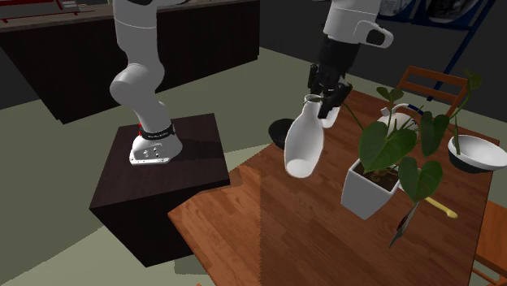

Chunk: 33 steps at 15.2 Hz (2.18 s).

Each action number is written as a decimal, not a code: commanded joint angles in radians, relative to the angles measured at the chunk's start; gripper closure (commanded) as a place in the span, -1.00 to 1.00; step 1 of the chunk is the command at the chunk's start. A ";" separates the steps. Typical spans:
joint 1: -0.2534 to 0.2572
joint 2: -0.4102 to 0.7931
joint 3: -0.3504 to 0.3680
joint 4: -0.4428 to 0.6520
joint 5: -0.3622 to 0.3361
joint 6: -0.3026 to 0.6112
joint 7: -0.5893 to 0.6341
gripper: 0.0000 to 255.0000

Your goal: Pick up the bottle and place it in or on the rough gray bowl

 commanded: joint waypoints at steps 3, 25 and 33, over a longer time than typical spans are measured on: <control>0.059 -0.047 0.026 -0.017 -0.015 -0.033 0.083 1.00; 0.321 -0.030 0.192 0.200 0.003 -0.254 0.509 1.00; 0.329 -0.066 0.194 0.040 -0.003 -0.130 0.517 1.00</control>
